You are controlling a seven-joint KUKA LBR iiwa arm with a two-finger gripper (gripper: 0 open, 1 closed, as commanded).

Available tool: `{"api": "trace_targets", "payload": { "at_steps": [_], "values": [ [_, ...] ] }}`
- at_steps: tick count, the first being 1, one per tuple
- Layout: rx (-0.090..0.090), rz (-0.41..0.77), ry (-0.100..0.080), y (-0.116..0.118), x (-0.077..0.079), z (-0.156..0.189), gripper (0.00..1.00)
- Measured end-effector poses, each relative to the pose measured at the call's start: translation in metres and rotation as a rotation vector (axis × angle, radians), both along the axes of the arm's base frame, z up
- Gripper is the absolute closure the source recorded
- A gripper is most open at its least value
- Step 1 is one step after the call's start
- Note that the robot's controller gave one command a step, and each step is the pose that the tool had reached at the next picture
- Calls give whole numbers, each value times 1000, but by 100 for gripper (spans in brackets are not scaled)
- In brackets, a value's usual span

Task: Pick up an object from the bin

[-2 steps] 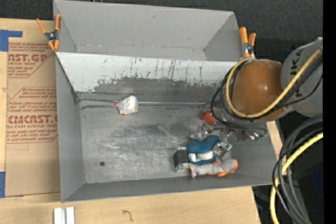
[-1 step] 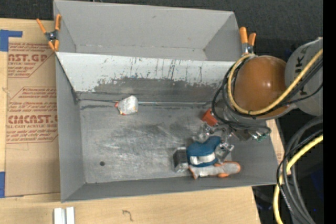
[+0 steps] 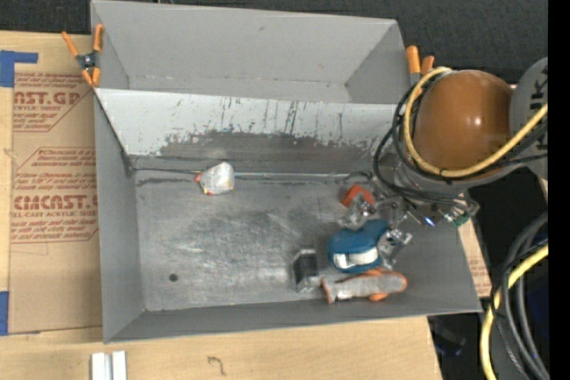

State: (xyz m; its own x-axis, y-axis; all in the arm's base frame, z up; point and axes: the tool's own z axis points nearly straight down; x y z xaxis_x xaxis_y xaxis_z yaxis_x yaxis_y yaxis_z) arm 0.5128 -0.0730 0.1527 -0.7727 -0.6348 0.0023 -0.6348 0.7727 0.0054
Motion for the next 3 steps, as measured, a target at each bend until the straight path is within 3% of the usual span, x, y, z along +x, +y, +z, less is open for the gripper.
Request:
{"api": "trace_targets", "payload": {
  "at_steps": [1, 2, 3],
  "values": [
    [-1, 0, -5, -1, 1, 34, 100],
    [-1, -11, -6, -1, 1, 2, 100],
    [1, -10, 7, 1, 6, 35, 100]
  ]
}}
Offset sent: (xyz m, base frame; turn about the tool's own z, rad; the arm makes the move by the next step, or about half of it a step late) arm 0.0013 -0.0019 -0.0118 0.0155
